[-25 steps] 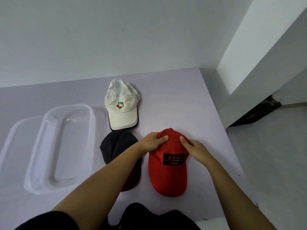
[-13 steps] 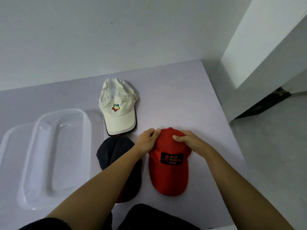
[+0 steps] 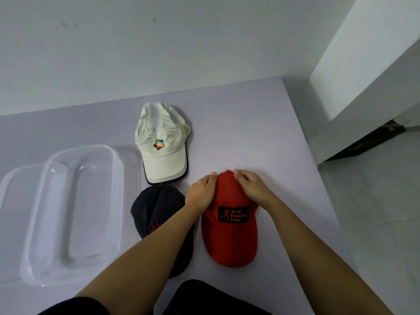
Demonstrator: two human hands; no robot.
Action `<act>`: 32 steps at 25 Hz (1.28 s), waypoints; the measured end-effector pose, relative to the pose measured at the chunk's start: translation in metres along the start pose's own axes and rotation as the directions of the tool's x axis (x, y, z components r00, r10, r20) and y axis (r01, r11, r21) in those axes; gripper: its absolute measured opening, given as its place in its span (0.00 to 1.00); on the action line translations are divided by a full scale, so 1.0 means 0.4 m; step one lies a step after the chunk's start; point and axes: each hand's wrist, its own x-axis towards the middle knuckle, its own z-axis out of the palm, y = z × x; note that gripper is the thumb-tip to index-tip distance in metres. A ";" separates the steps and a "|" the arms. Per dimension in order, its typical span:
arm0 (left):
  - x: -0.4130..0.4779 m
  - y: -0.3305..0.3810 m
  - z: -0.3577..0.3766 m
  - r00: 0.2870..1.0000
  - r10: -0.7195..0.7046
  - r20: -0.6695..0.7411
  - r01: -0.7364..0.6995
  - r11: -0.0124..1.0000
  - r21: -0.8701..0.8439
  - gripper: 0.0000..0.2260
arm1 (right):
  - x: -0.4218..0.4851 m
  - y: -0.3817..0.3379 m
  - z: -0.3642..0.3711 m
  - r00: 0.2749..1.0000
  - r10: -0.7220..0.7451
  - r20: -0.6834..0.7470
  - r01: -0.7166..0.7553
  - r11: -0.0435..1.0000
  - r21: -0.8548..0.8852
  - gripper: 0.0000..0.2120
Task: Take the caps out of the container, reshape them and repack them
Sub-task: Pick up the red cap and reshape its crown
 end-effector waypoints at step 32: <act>0.022 0.027 -0.037 0.990 -0.032 0.141 0.019 0.995 0.095 0.21 | -0.011 0.006 0.018 0.990 -0.060 -0.130 0.053 0.997 -0.054 0.15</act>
